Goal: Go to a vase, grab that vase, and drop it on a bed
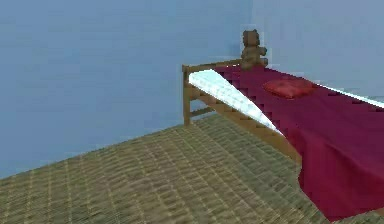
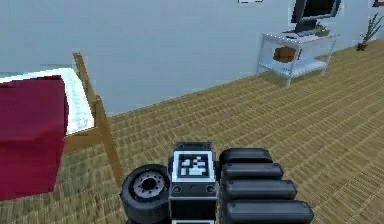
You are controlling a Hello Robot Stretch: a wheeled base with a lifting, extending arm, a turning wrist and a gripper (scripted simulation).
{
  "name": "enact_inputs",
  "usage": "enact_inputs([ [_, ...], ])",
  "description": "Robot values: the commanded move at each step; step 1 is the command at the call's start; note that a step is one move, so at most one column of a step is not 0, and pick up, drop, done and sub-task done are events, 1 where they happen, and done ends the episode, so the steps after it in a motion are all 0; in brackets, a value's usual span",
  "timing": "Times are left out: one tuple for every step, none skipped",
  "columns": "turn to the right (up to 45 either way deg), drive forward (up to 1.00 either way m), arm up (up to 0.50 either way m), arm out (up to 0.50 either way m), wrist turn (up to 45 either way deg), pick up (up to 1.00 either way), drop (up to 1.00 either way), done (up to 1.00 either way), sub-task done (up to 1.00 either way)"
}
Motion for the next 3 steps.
enact_inputs([
  [0.0,1.00,0.00,0.00,0.0,0.00,0.00,0.00,0.00],
  [-15.0,0.00,0.00,0.00,0.0,0.00,0.00,0.00,0.00],
  [0.0,0.15,0.00,0.00,0.0,0.00,0.00,0.00,0.00],
])
